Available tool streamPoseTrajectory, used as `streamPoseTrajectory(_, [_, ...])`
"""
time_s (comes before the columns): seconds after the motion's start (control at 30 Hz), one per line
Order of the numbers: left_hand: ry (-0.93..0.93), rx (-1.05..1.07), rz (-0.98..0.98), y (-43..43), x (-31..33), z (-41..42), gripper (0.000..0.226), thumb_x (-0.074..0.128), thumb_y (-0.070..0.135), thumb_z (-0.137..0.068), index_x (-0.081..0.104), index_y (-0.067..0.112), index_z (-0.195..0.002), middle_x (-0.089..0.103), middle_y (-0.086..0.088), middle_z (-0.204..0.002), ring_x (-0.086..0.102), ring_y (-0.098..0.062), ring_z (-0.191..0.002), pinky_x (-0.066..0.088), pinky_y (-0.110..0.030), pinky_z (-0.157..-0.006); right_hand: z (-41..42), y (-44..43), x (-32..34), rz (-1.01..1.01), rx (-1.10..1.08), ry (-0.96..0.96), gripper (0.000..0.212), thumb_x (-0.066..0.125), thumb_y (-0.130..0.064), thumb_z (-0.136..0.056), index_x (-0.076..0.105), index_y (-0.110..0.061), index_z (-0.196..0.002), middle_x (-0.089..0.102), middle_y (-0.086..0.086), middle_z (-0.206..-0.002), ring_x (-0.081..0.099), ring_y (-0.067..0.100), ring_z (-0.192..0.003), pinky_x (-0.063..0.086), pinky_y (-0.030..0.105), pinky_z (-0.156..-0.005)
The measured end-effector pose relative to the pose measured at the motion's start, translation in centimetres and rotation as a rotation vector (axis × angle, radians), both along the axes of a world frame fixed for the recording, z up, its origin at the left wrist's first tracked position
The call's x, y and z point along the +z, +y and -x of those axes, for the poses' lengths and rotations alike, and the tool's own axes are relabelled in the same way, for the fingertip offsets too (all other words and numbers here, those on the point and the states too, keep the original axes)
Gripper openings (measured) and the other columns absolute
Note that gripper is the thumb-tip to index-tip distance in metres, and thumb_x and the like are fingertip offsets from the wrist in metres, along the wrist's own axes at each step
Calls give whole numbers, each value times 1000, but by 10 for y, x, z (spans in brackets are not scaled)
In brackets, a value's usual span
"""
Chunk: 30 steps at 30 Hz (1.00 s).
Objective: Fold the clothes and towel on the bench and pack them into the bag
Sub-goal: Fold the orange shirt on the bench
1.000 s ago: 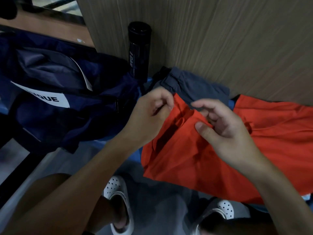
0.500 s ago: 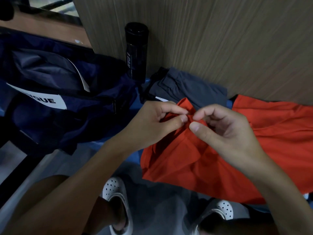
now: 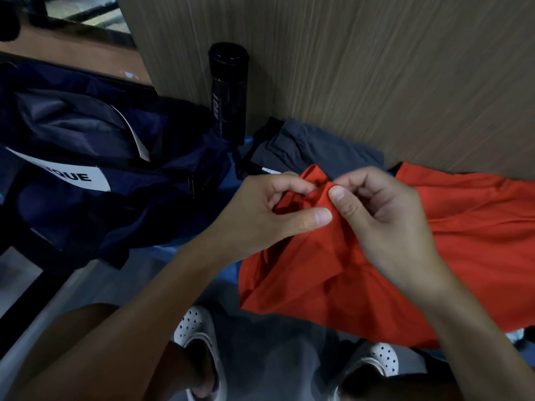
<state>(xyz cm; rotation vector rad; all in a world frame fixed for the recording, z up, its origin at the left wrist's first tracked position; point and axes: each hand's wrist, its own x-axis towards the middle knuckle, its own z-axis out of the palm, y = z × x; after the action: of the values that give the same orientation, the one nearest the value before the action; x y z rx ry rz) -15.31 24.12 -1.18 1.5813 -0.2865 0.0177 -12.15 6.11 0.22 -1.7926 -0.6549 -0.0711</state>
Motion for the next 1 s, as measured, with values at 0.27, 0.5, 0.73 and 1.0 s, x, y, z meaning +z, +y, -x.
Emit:
streamPoseTrajectory(0.27, [-79,121,-22,-9,-8,0,7,76,10,-83,70,6,-86,72,-10,-85,70,-24,-75,58,-32,-70,-3,7,-3,-84,5,4,7,60,-19,-93,55,-23,-89,67,-6,-98,64,7,-94,50,26,-82])
streamPoseTrajectory(0.5, [-95,127,-93,-4,-9,1,8,75,5,-85,71,1,-91,72,-15,-91,70,-34,-86,57,-53,-80,-6,2,-2,48,65,7,12,67,-22,-86,65,-29,-96,66,-11,-89,62,6,-87,46,19,-81])
streamPoseTrajectory(0.73, [15,26,-326,6,-13,3,18,83,23,-79,70,13,-87,70,5,-94,69,-13,-90,56,-35,-87,-12,1,13,-25,-47,-27,4,59,-23,-90,60,-26,-87,62,-1,-79,55,2,-69,43,14,-62])
streamPoseTrajectory(1.0, [-23,158,-369,12,-10,23,16,72,17,-86,62,21,-73,69,3,-76,67,-17,-76,54,-40,-80,-24,-7,47,-41,-73,-41,21,62,-7,-86,60,-27,-88,63,-6,-83,58,4,-77,46,17,-74])
